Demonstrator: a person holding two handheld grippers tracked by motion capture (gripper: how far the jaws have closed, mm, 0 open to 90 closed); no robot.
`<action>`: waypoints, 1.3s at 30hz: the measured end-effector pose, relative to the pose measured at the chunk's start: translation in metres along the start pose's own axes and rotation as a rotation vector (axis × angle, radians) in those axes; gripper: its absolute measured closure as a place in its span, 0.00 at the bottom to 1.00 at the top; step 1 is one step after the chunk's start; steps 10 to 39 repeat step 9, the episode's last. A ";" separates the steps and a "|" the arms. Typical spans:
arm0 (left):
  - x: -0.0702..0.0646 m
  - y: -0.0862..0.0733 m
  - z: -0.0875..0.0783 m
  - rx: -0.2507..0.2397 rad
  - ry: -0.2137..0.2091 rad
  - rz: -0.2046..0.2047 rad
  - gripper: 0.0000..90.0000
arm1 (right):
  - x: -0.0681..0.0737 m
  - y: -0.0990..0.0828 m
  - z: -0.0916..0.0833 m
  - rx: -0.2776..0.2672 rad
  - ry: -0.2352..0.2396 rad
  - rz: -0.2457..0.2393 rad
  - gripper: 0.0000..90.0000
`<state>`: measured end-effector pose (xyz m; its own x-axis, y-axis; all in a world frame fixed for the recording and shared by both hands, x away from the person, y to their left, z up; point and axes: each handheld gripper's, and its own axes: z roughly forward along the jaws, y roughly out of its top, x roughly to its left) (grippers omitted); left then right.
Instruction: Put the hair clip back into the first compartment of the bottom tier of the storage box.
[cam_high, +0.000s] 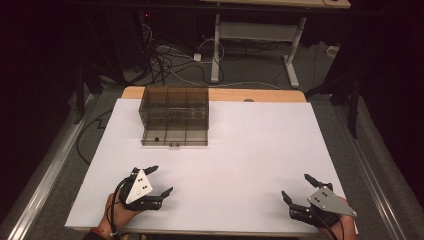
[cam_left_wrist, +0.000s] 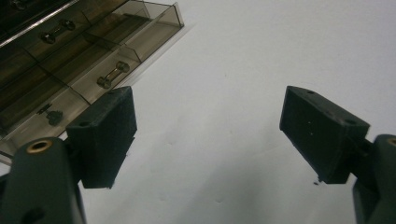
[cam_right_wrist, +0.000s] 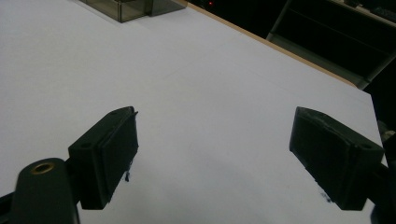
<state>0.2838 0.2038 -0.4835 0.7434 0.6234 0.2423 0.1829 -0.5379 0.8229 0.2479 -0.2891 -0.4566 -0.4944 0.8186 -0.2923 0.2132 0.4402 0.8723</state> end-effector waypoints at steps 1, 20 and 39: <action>0.000 0.000 0.000 -0.001 0.000 -0.001 0.20 | 0.000 0.000 0.000 0.000 0.001 0.001 0.17; 0.000 0.003 0.005 0.010 -0.004 0.000 0.20 | -0.002 -0.002 0.001 0.004 0.009 0.007 0.17; 0.000 0.003 0.005 0.010 -0.004 0.000 0.20 | -0.002 -0.002 0.001 0.004 0.009 0.007 0.17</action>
